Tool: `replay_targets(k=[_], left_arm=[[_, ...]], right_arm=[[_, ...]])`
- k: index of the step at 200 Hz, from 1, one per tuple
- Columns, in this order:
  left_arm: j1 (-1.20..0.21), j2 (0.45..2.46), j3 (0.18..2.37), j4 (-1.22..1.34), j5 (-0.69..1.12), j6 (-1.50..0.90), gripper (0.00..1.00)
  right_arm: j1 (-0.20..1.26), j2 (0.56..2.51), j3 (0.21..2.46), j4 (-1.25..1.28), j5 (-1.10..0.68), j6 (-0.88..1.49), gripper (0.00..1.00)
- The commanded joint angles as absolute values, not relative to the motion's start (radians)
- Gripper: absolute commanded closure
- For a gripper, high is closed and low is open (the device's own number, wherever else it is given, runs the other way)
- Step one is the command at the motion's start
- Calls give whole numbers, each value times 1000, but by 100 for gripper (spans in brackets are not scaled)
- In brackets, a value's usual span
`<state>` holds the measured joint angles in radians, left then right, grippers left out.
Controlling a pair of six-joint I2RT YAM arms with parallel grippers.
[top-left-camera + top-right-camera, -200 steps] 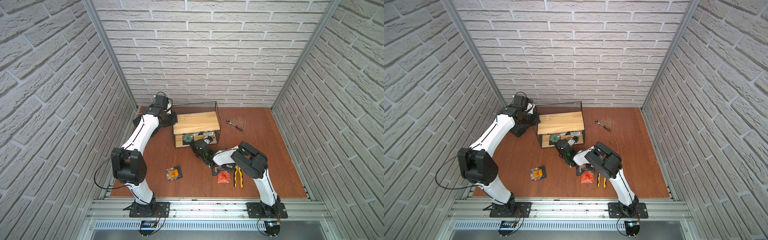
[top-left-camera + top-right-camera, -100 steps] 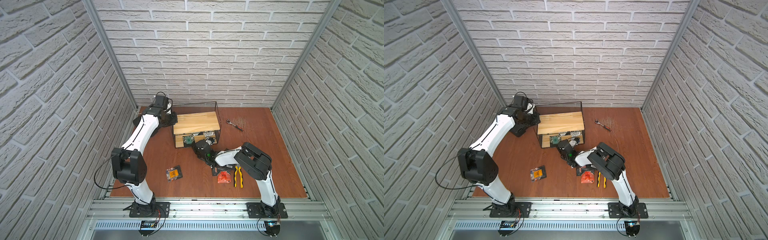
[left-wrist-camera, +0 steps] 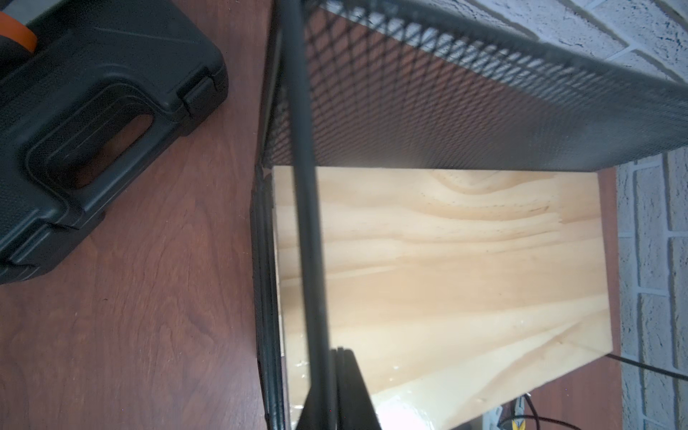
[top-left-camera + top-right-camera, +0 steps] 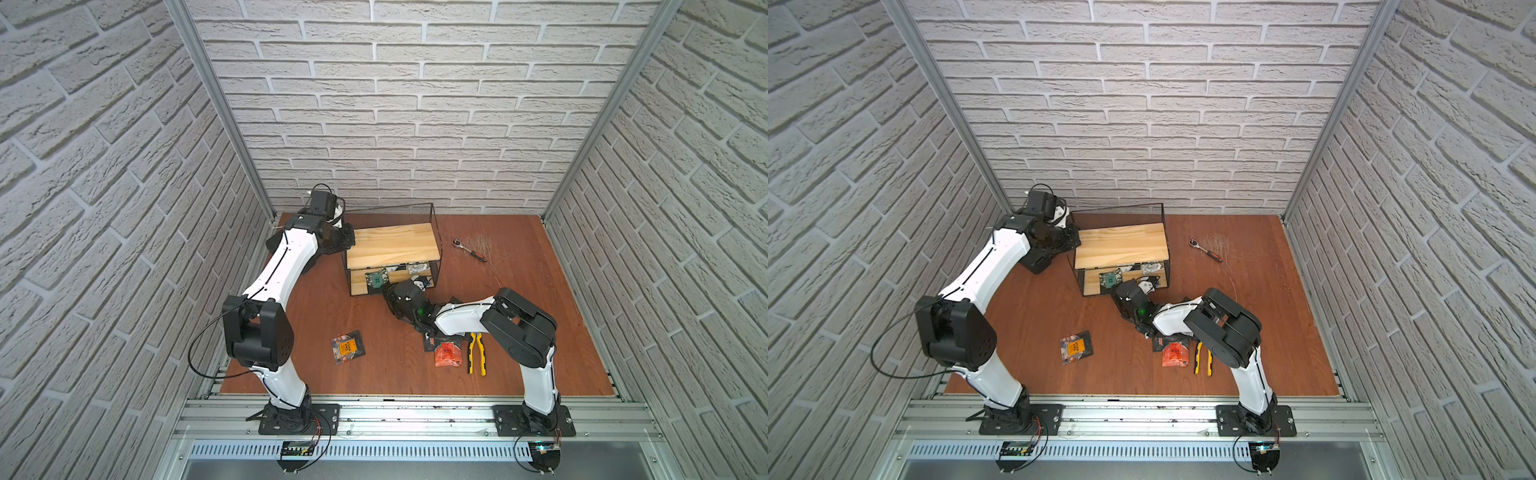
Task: Remove the tea bags from the shelf
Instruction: Pick up the tea bag from the shelf.
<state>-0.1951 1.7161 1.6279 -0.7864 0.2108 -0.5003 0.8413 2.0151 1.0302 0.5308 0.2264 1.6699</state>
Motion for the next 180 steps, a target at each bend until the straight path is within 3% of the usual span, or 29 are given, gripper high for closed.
replay_targets(k=[1,104,180], left_arm=[[-187,1730,1626,-795,213,-482,93],[-186,1731,1628,-798,211,-476,93],[-187,1734,1626,-796,216,-474,93]], right_arm=[[850,2028,1030,558,217,1696,55],[842,2176,1134,559,302,1765,58],[842,2177,1142,530,340,1808,85]])
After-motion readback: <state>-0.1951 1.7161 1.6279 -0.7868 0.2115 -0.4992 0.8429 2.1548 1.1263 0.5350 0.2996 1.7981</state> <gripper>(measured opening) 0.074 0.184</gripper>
